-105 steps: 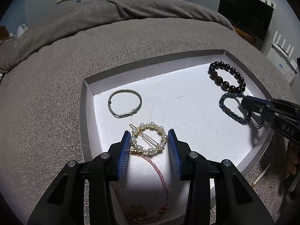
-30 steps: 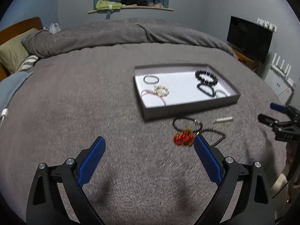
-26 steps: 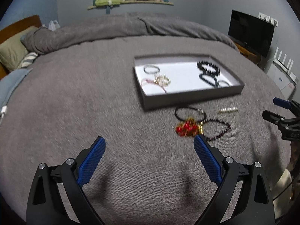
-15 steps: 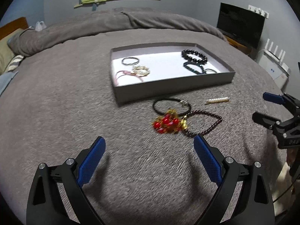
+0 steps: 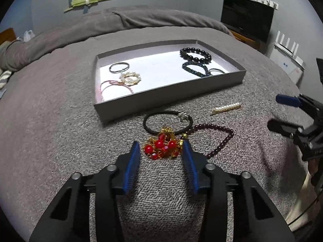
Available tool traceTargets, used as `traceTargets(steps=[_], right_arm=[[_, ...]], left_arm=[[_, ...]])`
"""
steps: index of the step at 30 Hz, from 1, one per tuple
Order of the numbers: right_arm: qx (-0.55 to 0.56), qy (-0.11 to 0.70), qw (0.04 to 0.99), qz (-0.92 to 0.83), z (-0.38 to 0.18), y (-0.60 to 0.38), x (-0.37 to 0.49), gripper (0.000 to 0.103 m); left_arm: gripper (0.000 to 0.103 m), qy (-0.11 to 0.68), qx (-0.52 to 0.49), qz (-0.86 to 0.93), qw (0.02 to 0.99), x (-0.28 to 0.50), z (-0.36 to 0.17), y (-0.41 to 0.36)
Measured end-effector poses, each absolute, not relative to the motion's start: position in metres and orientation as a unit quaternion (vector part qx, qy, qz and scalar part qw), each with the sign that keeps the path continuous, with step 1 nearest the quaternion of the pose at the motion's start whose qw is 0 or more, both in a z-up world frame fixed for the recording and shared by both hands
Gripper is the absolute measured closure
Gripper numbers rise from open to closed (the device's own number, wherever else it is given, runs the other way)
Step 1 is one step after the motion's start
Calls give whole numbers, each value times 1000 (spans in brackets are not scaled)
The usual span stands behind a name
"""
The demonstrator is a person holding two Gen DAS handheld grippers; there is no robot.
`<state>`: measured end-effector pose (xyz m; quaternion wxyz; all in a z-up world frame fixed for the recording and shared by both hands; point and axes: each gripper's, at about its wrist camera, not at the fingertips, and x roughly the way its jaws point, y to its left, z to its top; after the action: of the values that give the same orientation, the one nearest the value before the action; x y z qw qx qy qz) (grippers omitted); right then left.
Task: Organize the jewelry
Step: 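Grasp the red bead cluster ornament with the left tool while the right tool grasps the pearl hair pin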
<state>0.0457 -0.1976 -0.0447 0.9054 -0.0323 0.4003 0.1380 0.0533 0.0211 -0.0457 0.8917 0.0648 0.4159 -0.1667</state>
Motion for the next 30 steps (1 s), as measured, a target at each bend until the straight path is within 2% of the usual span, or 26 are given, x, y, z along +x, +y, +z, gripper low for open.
traceTargets(steps=[7, 11, 13, 18, 25, 30], right_arm=[[-41, 405, 905, 124, -48, -196, 55, 6], [-40, 408, 903, 127, -50, -194, 56, 7], [-42, 406, 904, 128, -49, -193, 56, 8], [-42, 410, 902, 128, -51, -193, 60, 18], [-38, 413, 899, 140, -54, -187, 74, 39], [-42, 422, 892, 157, -59, -177, 85, 43]], left_arm=[[66, 416, 63, -171, 891, 58, -46, 19], [80, 422, 73, -168, 888, 61, -48, 19], [90, 421, 71, -170, 888, 60, -48, 21], [91, 418, 65, -173, 889, 54, -43, 29], [91, 409, 57, -164, 896, 43, -30, 46], [91, 416, 48, -150, 896, 43, -34, 59]])
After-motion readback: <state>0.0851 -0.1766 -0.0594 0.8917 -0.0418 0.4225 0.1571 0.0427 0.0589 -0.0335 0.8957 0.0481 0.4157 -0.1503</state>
